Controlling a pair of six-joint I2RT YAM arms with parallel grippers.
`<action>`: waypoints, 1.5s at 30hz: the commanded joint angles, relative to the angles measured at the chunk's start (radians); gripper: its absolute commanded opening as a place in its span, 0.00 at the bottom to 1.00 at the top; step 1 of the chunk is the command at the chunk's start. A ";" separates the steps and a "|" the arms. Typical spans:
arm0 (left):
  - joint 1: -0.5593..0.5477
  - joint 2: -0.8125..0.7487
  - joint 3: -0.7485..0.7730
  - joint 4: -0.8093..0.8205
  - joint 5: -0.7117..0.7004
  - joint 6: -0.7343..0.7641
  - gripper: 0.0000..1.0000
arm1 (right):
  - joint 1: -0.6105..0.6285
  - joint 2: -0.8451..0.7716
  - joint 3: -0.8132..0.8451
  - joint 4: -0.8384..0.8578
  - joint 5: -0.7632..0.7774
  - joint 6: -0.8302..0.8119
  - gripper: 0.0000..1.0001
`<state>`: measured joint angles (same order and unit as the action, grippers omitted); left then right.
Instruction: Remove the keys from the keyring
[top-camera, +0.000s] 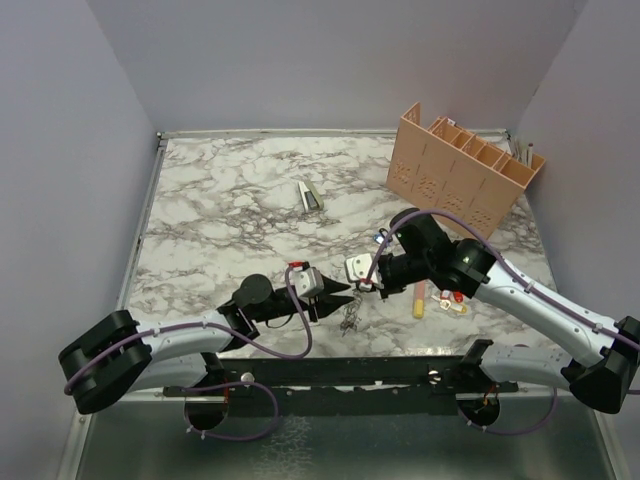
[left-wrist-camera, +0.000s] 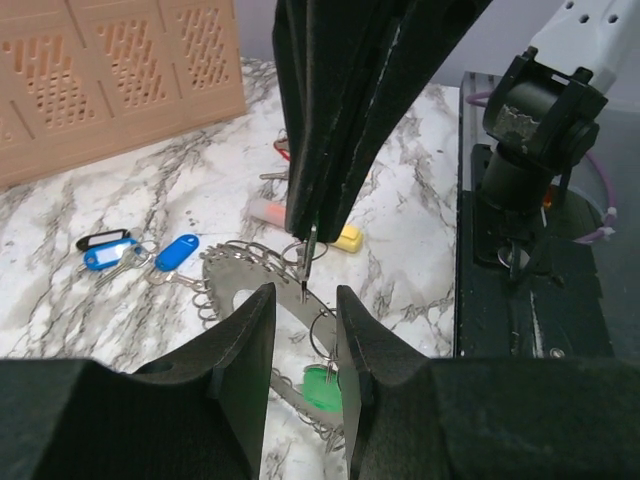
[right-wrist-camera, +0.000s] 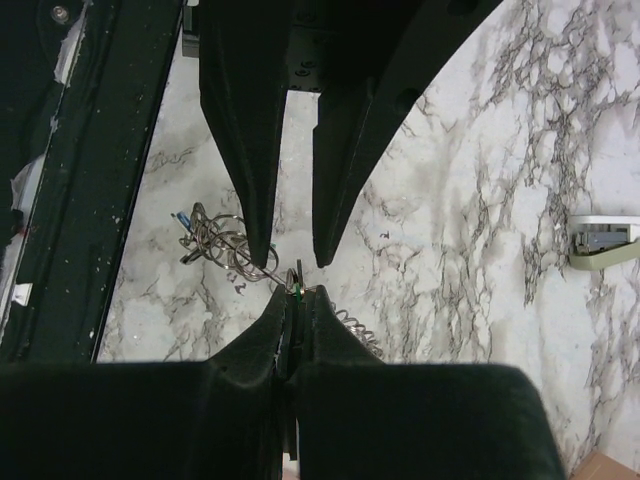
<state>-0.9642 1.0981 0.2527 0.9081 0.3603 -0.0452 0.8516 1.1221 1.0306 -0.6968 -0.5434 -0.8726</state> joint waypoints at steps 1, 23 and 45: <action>-0.002 0.053 -0.004 0.096 0.118 -0.040 0.32 | 0.004 -0.004 0.051 -0.007 -0.052 -0.042 0.01; -0.005 0.141 0.028 0.166 0.293 -0.075 0.32 | 0.003 -0.003 0.023 0.004 -0.032 -0.076 0.01; -0.004 -0.006 -0.019 0.029 0.047 0.020 0.25 | 0.003 -0.030 -0.020 0.028 -0.023 -0.077 0.01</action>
<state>-0.9642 1.0874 0.2386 0.9463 0.4427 -0.0360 0.8516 1.1168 1.0180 -0.7002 -0.5545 -0.9371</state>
